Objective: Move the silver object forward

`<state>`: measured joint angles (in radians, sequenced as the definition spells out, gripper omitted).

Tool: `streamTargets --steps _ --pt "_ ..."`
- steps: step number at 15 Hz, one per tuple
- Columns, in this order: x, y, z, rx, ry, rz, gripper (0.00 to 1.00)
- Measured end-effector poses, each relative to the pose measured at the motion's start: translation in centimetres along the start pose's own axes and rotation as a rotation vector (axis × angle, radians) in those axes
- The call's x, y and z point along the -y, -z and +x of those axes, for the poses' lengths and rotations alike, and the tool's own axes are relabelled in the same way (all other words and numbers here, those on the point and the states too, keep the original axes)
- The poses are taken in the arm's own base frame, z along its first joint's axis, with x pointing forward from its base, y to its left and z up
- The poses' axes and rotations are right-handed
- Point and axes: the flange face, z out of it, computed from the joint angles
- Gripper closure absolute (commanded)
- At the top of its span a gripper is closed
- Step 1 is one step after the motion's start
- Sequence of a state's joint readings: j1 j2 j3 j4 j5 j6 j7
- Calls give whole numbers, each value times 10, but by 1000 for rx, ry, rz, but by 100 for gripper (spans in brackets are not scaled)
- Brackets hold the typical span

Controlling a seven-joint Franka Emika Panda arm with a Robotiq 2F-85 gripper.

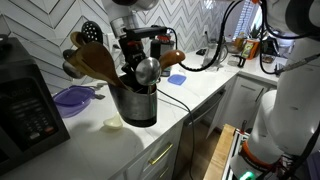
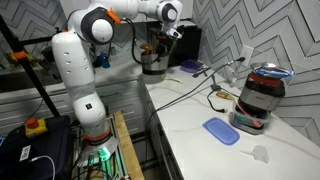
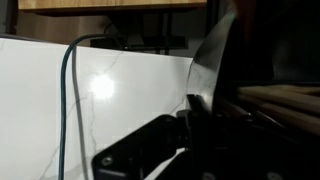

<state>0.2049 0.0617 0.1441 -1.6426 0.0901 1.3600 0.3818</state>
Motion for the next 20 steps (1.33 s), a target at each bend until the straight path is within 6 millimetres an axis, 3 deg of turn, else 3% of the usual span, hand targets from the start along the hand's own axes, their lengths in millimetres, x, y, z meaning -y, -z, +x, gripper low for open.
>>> streamTargets --steps 5,9,13,20 --pt "36 -24 -5 -78 15 -16 99" --pt "54 -42 -4 -166 10 12 99" --pt "59 -49 -10 -254 -17 69 99" --pt "57 -46 -38 -234 3 172 99"
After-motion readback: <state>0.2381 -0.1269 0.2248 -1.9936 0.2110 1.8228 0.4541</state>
